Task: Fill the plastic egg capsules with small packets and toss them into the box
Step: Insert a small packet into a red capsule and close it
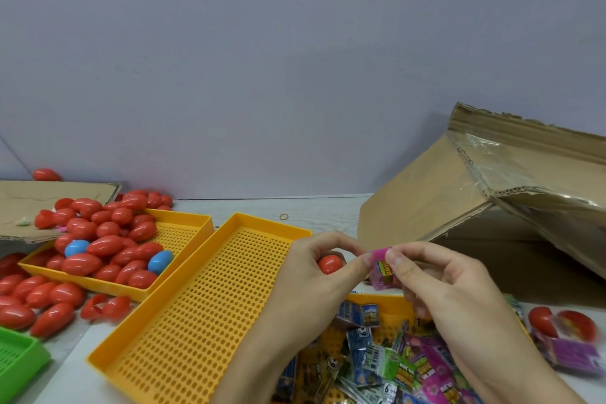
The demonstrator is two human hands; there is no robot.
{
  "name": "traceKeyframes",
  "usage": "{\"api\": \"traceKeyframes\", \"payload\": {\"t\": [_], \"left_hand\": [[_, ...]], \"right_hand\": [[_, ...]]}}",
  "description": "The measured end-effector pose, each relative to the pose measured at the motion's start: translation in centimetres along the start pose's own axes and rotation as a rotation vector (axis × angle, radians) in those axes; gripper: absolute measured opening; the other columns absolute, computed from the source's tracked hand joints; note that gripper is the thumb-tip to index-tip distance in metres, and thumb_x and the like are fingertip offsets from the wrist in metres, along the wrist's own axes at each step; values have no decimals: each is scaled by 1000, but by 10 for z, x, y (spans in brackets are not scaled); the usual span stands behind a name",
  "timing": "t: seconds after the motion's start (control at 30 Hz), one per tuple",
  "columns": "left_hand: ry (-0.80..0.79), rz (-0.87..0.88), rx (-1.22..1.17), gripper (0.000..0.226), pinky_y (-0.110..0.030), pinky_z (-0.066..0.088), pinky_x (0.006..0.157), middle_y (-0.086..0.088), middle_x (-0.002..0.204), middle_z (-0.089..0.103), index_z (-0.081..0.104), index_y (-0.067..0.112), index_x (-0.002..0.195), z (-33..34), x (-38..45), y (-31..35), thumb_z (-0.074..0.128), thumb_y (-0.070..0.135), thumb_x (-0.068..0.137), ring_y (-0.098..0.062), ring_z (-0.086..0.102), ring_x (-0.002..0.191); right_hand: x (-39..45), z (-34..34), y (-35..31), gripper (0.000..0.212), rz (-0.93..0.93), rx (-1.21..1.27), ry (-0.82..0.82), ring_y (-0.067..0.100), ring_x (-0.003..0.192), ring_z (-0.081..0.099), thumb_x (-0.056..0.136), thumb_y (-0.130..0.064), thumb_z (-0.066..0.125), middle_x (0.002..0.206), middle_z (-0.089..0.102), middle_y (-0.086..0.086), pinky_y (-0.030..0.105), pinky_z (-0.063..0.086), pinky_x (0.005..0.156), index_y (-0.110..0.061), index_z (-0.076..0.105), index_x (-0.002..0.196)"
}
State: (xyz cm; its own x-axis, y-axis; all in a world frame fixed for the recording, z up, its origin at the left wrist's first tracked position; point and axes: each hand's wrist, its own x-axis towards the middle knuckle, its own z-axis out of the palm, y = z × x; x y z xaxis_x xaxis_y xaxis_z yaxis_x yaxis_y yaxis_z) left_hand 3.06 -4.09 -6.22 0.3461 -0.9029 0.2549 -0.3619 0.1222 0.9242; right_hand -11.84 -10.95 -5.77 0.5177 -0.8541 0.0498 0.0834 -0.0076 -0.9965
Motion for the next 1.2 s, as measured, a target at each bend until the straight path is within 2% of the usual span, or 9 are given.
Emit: {"api": "traceKeyframes", "payload": {"t": [0.1, 0.17, 0.23, 0.33, 0.47, 0.7, 0.83, 0.97, 1.2], "left_hand": [[-20, -59, -31, 14, -18, 38, 49, 9, 56, 48, 68, 30, 84, -1, -1, 0, 65, 43, 82, -9, 39, 49], [-47, -133, -175, 12, -21, 34, 49, 3, 63, 51, 62, 29, 85, -2, -1, 2, 53, 37, 82, -11, 39, 54], [-52, -200, -268, 13, -21, 33, 50, 0, 70, 57, 60, 29, 84, -1, -1, 2, 48, 30, 79, -12, 41, 59], [-51, -200, -209, 12, -19, 38, 50, 0, 84, 62, 62, 23, 92, 1, -1, 2, 54, 29, 85, -9, 48, 61], [-67, -136, -73, 11, -16, 45, 58, 3, 100, 62, 67, 29, 102, 2, 0, 0, 66, 22, 93, -2, 57, 65], [-76, -127, -51, 22, -21, 49, 63, 2, 99, 67, 65, 26, 100, 3, 0, 0, 79, 27, 82, -10, 63, 78], [-55, -100, -50, 24, -33, 59, 76, 1, 99, 70, 67, 25, 97, 3, 1, -1, 82, 27, 78, -19, 67, 92], [-32, -76, -84, 27, -33, 58, 72, 3, 96, 71, 67, 22, 97, 4, 1, 0, 83, 24, 76, -19, 67, 90], [57, -25, -71, 24, -38, 58, 74, 5, 91, 70, 68, 23, 95, 10, 2, -1, 83, 18, 77, -14, 67, 85]], "right_hand": [[2, -2, 2, 16, -38, -14, 148, -4, 56, 62, 86, -32, 66, 63, 71, -7, 20, 45, 58, -45, 73, 80], [2, -4, 2, 18, -70, -54, 215, -6, 63, 63, 88, -34, 64, 70, 73, -11, 27, 43, 66, -50, 70, 82], [1, -5, 2, 18, -93, -74, 239, -7, 67, 62, 88, -35, 63, 74, 73, -13, 26, 42, 66, -52, 69, 83], [0, -3, 2, 19, -105, -85, 228, -8, 70, 63, 88, -34, 63, 75, 72, -15, 22, 41, 63, -52, 69, 83], [0, -2, 1, 21, -106, -88, 196, -8, 72, 64, 89, -34, 63, 74, 73, -16, 20, 42, 63, -53, 69, 82], [1, -2, 4, 19, -110, -84, 182, -9, 72, 65, 86, -36, 64, 75, 73, -16, 20, 43, 62, -54, 69, 81], [2, -3, 5, 17, -116, -89, 150, -7, 74, 66, 85, -37, 65, 76, 73, -15, 13, 46, 56, -52, 70, 81], [3, -4, 9, 13, -111, -77, 120, -4, 74, 68, 85, -30, 68, 76, 75, -11, 5, 45, 53, -38, 76, 78], [2, 0, 5, 10, -177, -57, 87, 1, 67, 70, 77, -32, 68, 74, 76, -7, 7, 47, 53, -26, 76, 79]]}}
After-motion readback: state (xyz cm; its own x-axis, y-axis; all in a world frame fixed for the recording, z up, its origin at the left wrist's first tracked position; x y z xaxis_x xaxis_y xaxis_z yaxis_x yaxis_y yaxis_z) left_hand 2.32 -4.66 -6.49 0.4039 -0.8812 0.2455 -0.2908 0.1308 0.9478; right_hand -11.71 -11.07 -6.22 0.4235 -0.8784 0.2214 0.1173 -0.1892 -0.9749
